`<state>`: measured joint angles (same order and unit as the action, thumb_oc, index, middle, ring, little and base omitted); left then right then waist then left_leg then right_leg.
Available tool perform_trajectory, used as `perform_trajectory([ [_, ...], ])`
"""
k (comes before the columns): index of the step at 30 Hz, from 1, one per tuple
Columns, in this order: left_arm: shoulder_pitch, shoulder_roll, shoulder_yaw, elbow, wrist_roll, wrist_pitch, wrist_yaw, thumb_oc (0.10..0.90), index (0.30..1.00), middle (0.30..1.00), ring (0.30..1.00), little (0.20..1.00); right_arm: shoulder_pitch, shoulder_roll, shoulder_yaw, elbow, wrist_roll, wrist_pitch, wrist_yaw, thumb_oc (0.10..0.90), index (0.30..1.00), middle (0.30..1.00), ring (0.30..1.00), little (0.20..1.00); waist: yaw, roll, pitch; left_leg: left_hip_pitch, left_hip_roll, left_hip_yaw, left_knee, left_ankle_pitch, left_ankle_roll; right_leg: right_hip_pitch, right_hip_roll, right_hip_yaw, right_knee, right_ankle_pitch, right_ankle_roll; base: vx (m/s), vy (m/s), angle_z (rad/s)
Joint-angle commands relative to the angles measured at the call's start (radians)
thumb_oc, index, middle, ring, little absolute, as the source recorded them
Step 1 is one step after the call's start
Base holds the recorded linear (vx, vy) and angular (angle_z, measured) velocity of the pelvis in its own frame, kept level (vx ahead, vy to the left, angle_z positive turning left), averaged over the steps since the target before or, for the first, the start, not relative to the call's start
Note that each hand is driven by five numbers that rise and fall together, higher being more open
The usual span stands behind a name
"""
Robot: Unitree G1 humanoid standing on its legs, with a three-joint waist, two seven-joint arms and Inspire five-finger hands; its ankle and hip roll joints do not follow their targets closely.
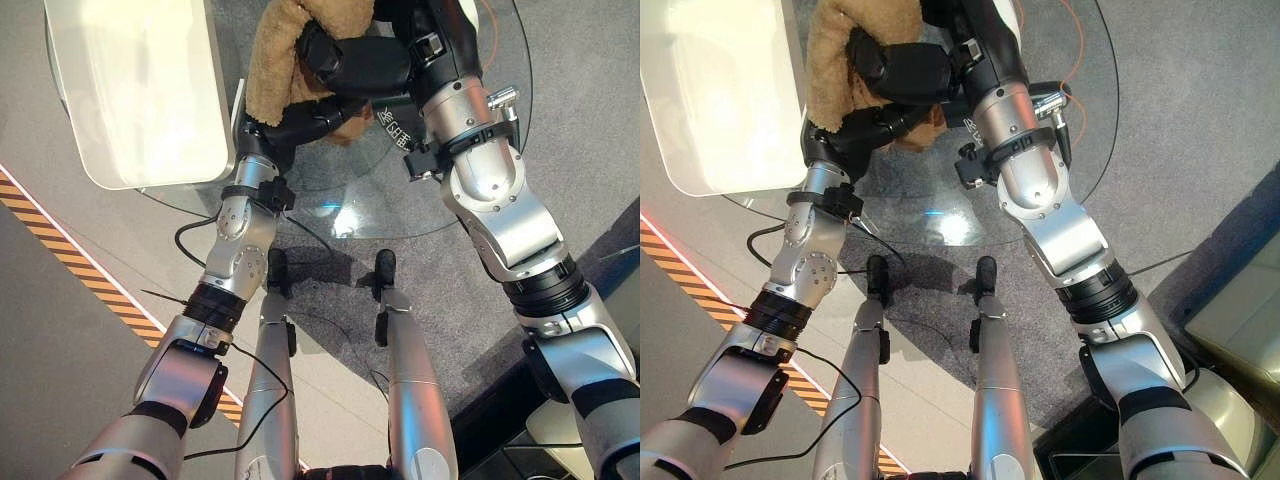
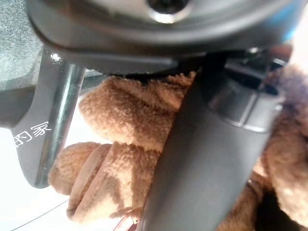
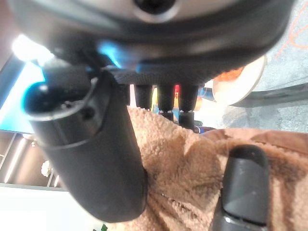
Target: Wipe the table with a cloth and put it in the basket.
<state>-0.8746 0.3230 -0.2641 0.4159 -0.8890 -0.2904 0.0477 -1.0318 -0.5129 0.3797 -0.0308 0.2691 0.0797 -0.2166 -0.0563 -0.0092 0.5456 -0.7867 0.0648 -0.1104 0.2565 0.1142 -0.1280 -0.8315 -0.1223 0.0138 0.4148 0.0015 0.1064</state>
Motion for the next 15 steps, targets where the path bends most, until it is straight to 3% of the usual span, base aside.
perform_trajectory([
  [1, -0.135, -0.009, 0.009, -0.105, -0.003, -0.056, -0.078, 0.100, 0.300, 0.300, 0.300, 0.200, -0.141, 0.056, -0.093, -0.216, 0.029, -0.153, -0.003, 0.100, 0.300, 0.300, 0.300, 0.200, 0.014, -0.040, -0.026, 0.065, -0.075, 0.100, -0.008, -0.063, 0.098, 0.103, 0.109, -0.044, -0.102, -0.018, -0.048, 0.00, 0.000, 0.00],
  [15, -0.136, -0.013, 0.006, -0.104, -0.017, -0.056, -0.086, 0.100, 0.300, 0.300, 0.300, 0.200, -0.139, 0.064, -0.088, -0.203, 0.020, -0.142, 0.000, 0.100, 0.300, 0.300, 0.300, 0.200, 0.015, -0.037, -0.026, 0.066, -0.077, 0.100, -0.006, -0.062, 0.098, 0.106, 0.104, -0.044, -0.103, -0.015, -0.047, 0.00, 0.000, 0.00],
])
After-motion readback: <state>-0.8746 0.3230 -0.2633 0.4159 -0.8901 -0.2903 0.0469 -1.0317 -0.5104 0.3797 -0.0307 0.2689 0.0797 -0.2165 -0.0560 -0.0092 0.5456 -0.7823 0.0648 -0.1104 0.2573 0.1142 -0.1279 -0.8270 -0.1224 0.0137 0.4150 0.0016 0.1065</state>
